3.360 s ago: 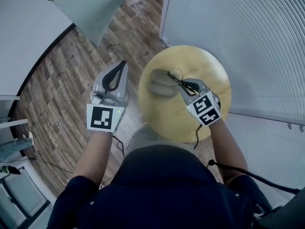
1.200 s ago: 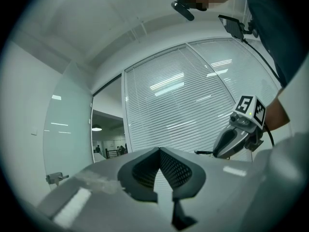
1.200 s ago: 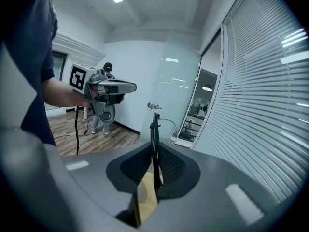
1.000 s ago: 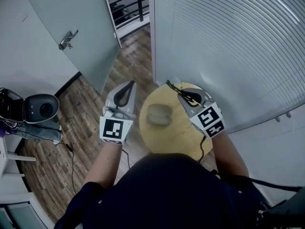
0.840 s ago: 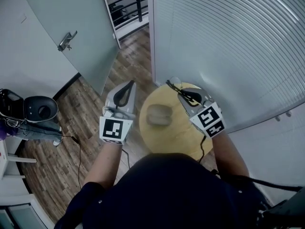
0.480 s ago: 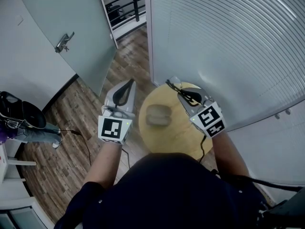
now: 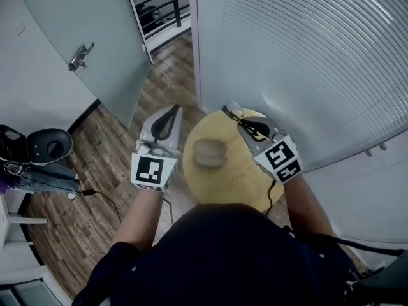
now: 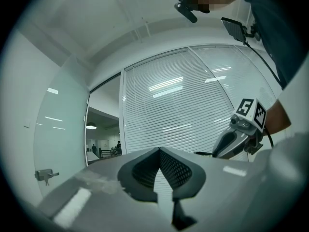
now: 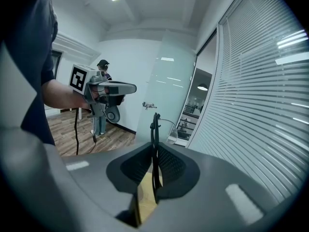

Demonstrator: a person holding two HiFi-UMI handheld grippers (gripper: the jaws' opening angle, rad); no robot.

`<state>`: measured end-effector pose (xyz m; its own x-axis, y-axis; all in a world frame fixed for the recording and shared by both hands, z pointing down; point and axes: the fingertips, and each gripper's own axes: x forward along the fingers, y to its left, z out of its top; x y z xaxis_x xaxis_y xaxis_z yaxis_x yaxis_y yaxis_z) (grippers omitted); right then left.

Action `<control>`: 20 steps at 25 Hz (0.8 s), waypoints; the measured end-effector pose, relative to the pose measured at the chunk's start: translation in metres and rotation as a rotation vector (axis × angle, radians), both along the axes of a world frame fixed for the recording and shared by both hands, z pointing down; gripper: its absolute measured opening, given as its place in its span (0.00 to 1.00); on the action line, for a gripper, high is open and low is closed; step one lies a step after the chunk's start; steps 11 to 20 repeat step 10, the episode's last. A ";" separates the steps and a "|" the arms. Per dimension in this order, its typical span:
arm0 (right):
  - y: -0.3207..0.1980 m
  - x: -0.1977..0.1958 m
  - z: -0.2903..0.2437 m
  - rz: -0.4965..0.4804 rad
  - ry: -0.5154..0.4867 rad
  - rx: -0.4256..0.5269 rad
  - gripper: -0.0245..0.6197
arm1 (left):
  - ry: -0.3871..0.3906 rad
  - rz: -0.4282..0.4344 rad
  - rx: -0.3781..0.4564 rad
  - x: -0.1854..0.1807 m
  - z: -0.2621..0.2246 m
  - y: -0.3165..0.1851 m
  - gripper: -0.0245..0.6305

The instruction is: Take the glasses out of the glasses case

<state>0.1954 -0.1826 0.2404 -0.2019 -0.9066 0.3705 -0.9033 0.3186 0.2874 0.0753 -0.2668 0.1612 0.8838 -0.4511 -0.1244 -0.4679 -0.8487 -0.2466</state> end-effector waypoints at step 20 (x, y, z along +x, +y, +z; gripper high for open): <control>-0.001 -0.005 0.003 -0.010 -0.013 0.002 0.11 | -0.019 0.006 0.016 -0.005 0.003 0.002 0.05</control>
